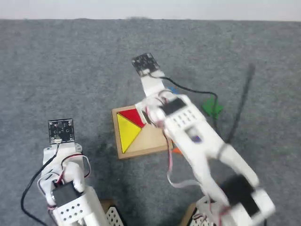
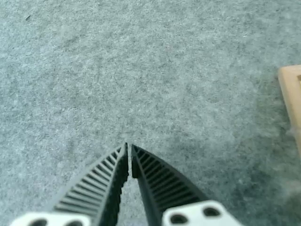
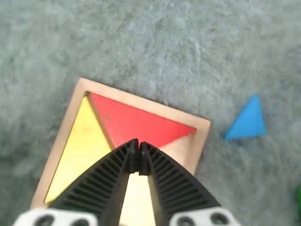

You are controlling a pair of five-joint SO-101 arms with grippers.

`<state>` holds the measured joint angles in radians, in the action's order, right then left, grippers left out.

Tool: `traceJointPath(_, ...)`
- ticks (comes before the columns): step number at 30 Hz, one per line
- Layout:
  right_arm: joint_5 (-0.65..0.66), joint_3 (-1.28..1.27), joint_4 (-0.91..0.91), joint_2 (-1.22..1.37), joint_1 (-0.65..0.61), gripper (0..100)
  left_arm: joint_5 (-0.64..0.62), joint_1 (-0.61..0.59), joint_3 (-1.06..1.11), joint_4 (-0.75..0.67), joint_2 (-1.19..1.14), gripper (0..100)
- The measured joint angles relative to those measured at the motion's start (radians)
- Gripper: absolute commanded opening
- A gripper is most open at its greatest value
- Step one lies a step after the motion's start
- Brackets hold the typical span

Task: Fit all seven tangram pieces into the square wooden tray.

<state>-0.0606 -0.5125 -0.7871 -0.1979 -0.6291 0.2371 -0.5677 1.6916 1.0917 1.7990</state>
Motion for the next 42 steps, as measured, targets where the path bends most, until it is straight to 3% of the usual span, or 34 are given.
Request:
traceJointPath(5,-0.002,-0.282,0.063,-0.292,0.048,0.9,0.0,0.0,0.0,0.0,0.0,2)
traceJointPath(9,0.0,-0.41,0.075,-0.474,0.184,1.2,0.0,0.0,0.0,0.0,0.0,2)
traceJointPath(12,0.041,-0.419,0.04,-0.5,0.287,7.4,0.0,0.0,0.0,0.0,0.0,2)
traceJointPath(18,0.087,-0.417,-0.017,-0.382,0.391,19.5,0.0,0.0,0.0,0.0,0.0,2)
traceJointPath(30,0.095,-0.126,-0.201,0.015,0.471,20.2,0.0,0.0,0.0,0.0,0.0,2)
traceJointPath(35,0.153,-0.12,-0.302,0.023,0.454,20.2,0.0,0.0,0.0,0.0,0.0,2)
traceJointPath(42,0.39,-0.198,-0.342,-0.097,0.229,20.2,0.0,0.0,0.0,0.0,0.0,2)
